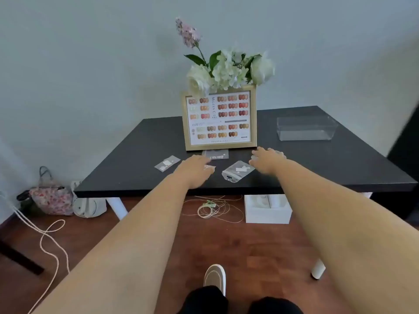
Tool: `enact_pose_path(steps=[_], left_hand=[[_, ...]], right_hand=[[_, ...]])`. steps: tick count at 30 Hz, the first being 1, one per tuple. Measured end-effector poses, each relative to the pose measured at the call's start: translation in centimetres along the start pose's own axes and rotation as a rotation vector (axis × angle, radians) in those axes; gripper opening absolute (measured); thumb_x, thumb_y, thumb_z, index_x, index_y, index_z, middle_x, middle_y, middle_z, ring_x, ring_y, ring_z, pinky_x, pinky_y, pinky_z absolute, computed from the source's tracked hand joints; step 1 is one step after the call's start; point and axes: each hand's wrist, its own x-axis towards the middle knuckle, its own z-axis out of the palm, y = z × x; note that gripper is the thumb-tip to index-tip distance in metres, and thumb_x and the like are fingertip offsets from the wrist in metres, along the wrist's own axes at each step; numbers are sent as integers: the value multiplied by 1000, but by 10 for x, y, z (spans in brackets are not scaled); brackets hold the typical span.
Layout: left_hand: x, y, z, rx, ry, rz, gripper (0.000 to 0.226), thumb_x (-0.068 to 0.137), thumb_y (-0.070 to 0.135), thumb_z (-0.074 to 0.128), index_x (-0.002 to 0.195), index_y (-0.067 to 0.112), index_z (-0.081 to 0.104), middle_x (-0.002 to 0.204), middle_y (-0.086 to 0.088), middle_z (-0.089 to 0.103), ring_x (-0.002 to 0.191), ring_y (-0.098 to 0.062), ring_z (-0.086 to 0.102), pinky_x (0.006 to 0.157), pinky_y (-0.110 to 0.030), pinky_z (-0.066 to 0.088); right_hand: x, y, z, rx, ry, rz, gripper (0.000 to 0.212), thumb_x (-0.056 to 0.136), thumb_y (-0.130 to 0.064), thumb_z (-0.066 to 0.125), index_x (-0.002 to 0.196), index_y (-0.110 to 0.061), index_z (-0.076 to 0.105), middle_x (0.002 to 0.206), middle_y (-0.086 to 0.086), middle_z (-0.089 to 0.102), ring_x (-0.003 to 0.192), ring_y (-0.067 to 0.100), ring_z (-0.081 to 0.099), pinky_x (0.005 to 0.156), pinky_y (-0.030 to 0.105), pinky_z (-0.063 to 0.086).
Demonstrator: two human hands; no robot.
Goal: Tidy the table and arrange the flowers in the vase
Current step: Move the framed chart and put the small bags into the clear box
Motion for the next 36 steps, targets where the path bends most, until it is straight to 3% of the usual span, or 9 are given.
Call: enact_pose_path(steps=[5,9,13,22,31,36], left_hand=[[28,10,33,59,38,132,52,102,47,33,150,27,35,162,3,24,150,-21,13,118,-53,7],[47,8,54,56,7,172,54,101,53,26,153,39,23,165,8,11,151,-19,0,117,-55,-2],[45,-10,75,114,-22,165,58,97,64,16,152,49,12,165,15,3,151,-16,-2,120,-51,0],[49,-8,81,106,-1,121,63,92,69,12,152,51,11,164,18,1,151,-14,-3,120,-49,0],[48,-9,80,87,3,135,67,89,69,10,153,47,13,164,16,4,151,-15,-2,121,-49,0],[48,-12,82,81,16,141,69,92,69,9,155,41,11,165,15,2,151,-15,-3,121,-48,0]], right_hand=[[3,30,31,151,103,-29,40,101,-34,34,138,-27,47,150,10,38,137,34,30,111,50,21],[4,52,46,189,178,-69,44,100,-41,39,143,-32,38,152,0,36,133,31,33,107,44,29],[10,57,54,166,186,-95,48,100,-44,34,147,-38,32,155,-13,30,138,27,27,111,39,24],[12,60,61,187,245,-85,47,99,-44,36,146,-40,35,156,-13,31,144,16,21,114,33,16],[13,60,61,228,250,-32,45,97,-47,39,142,-44,42,151,-17,38,135,17,36,112,33,22],[11,57,57,230,210,0,47,97,-48,39,143,-46,40,154,-16,35,140,21,32,115,39,25]])
